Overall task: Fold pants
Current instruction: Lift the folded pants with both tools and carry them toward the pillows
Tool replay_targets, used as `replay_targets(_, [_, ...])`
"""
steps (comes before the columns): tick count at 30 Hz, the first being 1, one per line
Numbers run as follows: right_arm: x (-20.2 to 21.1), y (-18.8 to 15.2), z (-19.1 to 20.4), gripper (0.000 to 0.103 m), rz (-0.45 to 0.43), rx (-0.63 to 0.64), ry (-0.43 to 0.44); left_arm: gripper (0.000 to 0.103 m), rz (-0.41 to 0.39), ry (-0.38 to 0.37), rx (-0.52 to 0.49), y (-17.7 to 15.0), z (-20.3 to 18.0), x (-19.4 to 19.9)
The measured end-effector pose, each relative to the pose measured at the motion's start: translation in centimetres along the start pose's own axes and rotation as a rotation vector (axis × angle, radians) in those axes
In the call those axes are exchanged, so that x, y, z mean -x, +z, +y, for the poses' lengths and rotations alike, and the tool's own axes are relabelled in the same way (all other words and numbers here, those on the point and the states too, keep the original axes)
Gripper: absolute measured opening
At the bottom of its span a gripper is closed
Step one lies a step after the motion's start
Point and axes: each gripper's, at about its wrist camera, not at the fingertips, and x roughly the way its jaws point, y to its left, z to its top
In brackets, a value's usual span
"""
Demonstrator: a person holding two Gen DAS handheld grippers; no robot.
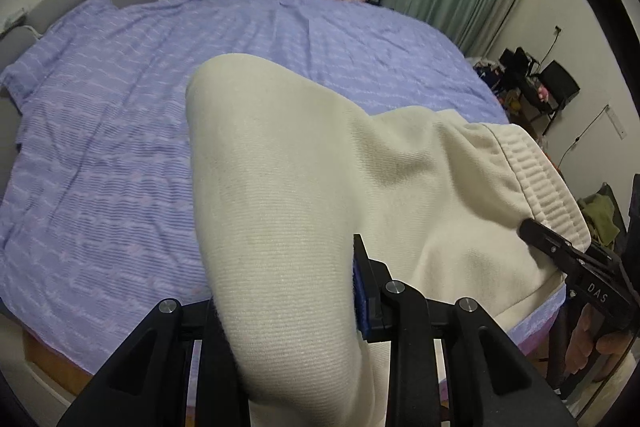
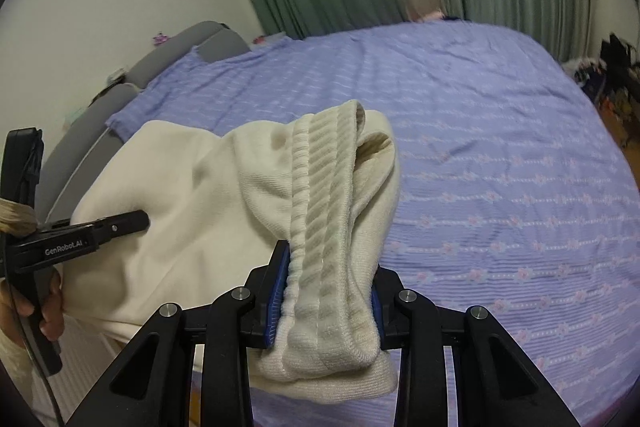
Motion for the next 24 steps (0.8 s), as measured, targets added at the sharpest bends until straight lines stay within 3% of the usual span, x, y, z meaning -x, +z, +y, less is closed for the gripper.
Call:
replay_targets(6, [2.1, -1.1, 7.1, 0.034, -0.059, 0.015, -0.058, 0.029, -0.050, -0.052, -0.027, -0.5, 5.1, 4.1])
replay_targets(9, [2.8, -2.0, 11.1, 0.034, -0.086, -0.026, -0.092, 0.029, -0.068, -0.063, -0.113, -0.7, 7.4, 6.2])
replay_targets(15, [3.3, -2.8, 16.9, 0.034, -0.098, -0.059, -0.124, 0.029, -0.068, -0.082, -0.152, -0.6, 10.8, 8.6])
replay_targets(24, [2.2, -1.5, 20.8, 0.034, -0.103, 0.033, -0.072, 0.029, -0.113, -0.051, -0.070, -1.4, 14.9, 11.0])
